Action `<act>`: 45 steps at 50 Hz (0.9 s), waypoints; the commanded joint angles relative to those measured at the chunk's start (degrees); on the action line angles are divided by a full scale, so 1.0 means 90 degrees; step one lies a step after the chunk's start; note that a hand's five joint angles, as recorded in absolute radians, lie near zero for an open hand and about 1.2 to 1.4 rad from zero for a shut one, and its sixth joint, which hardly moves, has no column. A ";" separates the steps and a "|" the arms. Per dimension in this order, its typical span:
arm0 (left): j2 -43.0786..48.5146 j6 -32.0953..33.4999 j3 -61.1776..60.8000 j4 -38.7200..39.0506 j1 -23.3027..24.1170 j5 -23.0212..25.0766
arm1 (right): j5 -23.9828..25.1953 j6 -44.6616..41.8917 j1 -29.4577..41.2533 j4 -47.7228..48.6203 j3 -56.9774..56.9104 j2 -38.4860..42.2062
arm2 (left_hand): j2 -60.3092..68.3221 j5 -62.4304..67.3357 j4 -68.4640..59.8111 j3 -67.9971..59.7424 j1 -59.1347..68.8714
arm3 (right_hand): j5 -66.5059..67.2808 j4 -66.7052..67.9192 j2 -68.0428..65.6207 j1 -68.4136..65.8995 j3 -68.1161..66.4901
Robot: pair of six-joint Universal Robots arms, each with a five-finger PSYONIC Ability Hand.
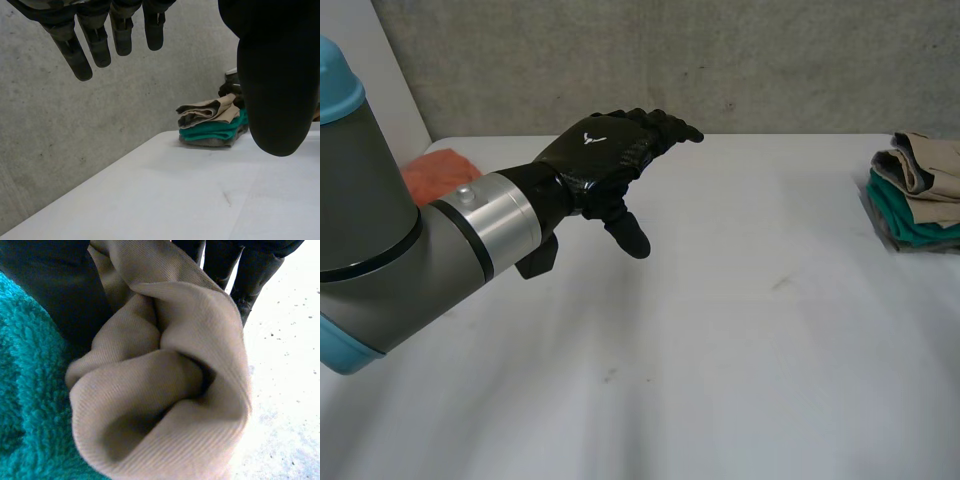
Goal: Fold the laundry.
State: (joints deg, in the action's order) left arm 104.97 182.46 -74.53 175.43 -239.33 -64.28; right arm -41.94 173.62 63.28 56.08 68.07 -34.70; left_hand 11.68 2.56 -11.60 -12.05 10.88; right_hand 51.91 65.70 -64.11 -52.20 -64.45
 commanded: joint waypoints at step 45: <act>0.1489 0.1678 0.0410 0.1640 -0.3289 -0.1256 | -0.2118 -0.1312 0.4482 -0.2276 0.4066 -0.5569 | 0.0061 -0.0037 -0.0071 -0.0020 0.0151 | -0.5768 -0.6188 0.6012 0.4689 0.6050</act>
State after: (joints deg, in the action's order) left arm 106.87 187.19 -73.56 189.99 -258.44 -76.06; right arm -62.04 165.88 94.88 36.03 94.85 -85.42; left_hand 11.68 2.57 -11.61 -12.05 10.88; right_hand 3.31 13.44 -12.81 -11.60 -12.24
